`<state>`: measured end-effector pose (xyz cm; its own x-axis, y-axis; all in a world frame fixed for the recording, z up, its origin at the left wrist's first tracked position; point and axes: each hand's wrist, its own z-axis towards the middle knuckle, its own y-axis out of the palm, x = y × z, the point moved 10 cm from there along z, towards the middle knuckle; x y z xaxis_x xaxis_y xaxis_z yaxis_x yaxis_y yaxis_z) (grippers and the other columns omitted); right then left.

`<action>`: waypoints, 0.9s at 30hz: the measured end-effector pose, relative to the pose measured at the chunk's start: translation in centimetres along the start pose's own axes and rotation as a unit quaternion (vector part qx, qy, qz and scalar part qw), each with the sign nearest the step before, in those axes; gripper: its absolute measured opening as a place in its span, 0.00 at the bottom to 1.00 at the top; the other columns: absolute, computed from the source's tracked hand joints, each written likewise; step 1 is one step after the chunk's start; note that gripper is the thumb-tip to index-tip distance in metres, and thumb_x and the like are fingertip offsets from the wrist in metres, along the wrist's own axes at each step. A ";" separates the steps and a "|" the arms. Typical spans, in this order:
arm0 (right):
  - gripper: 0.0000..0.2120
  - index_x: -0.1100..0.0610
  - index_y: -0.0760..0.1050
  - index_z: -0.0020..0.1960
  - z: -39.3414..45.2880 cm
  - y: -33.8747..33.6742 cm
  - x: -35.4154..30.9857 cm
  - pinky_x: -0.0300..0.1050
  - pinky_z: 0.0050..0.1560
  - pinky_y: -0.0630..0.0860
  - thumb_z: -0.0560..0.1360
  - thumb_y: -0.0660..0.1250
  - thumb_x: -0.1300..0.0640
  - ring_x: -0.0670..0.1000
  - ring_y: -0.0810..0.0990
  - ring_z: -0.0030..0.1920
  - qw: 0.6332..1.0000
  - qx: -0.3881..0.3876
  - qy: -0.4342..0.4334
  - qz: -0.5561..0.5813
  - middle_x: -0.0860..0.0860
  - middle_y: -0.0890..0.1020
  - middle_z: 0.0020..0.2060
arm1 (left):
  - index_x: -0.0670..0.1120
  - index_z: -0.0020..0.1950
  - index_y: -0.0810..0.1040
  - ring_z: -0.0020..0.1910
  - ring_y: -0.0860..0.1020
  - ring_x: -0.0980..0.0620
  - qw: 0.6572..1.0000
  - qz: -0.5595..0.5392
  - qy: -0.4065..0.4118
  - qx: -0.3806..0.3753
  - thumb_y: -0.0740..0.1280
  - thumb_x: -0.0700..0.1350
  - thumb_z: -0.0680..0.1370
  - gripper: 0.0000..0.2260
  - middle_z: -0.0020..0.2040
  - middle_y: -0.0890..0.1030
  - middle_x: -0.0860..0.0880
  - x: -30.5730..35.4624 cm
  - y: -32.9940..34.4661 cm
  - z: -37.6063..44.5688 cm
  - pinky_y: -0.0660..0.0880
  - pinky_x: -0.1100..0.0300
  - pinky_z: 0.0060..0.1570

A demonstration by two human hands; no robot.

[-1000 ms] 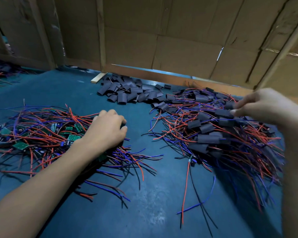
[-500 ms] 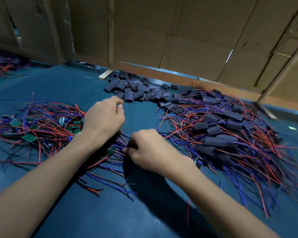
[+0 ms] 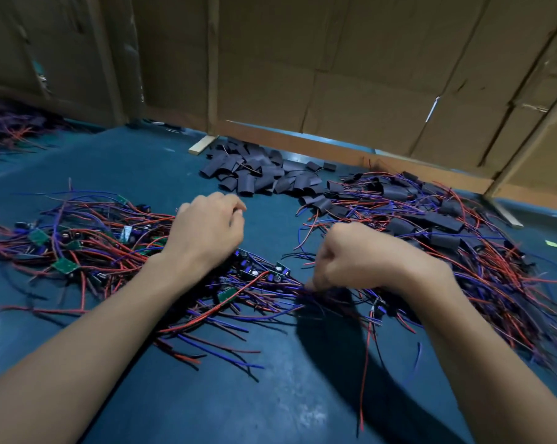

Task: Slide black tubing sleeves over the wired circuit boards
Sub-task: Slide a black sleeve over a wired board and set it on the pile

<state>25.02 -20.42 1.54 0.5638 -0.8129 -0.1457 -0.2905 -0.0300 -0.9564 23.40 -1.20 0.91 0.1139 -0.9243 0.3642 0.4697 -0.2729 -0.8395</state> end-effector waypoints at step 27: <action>0.06 0.53 0.83 0.39 0.4 -3.7 2.1 0.46 0.36 0.77 0.73 0.69 0.55 0.47 0.82 0.34 0.973 0.124 -0.008 0.192 0.50 0.85 0.35 | 0.44 0.62 0.75 0.64 0.73 0.34 0.976 0.060 -0.081 -0.193 0.66 0.53 0.81 0.16 0.64 0.76 0.37 -1.6 8.2 12.6 0.73 0.41 0.63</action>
<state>27.62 -21.80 4.61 0.4622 -0.7278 -0.5067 -0.2875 0.4175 -0.8620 38.13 1.44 -1.46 0.3002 -0.9100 0.2859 0.0821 -0.2740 -0.9582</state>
